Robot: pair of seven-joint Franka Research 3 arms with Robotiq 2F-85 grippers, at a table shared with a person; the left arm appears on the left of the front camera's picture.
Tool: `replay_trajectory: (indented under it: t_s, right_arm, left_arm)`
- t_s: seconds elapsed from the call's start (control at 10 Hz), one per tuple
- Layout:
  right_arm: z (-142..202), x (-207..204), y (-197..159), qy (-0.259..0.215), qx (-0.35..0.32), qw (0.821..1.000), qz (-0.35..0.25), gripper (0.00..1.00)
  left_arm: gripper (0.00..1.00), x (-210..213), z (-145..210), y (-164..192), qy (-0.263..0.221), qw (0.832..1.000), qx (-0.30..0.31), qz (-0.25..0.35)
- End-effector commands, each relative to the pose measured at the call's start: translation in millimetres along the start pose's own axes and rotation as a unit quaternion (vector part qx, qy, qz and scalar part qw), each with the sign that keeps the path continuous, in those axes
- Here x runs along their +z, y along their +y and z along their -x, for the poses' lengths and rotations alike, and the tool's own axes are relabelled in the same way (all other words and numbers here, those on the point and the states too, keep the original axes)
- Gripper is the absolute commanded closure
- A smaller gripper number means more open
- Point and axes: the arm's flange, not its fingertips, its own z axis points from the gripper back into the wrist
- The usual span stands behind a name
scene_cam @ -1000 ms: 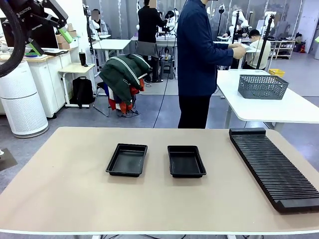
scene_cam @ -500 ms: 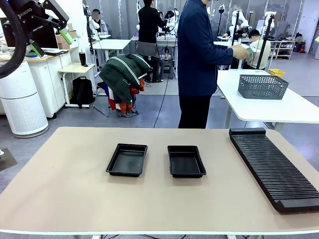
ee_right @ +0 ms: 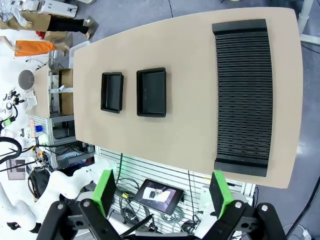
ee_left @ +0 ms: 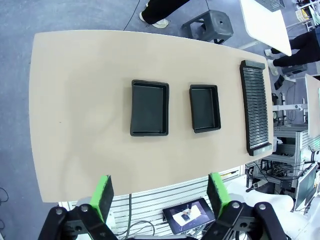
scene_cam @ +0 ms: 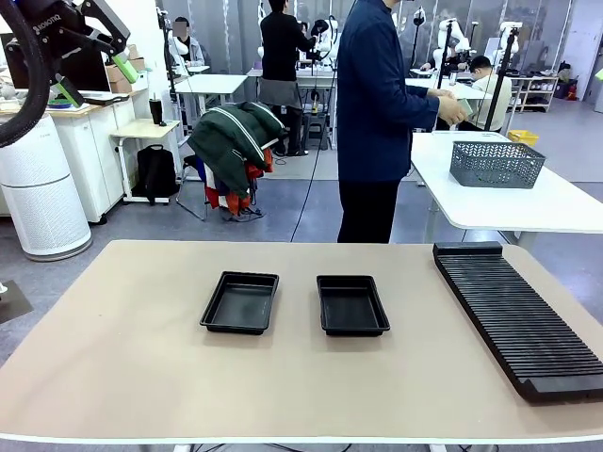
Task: Inspect and transfer BCBs to ESD trays.
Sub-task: Pick up the Blank PCB from the PCB Rack and place it in the left ESD tray.
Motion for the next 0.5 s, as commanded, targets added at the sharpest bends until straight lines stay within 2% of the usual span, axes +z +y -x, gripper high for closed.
replay_trajectory:
  t_s: [0.0,0.4]
  right_arm:
    - [-0.2,0.3,0.4,-0.001,0.0,1.0,-0.003,0.0]
    - [-0.2,0.3,0.4,-0.001,0.0,1.0,-0.003,0.0]
  left_arm:
    - [0.0,0.5,1.0,-0.1,0.0,1.0,0.0,0.0]
    - [0.0,0.5,1.0,-0.1,0.0,1.0,0.0,0.0]
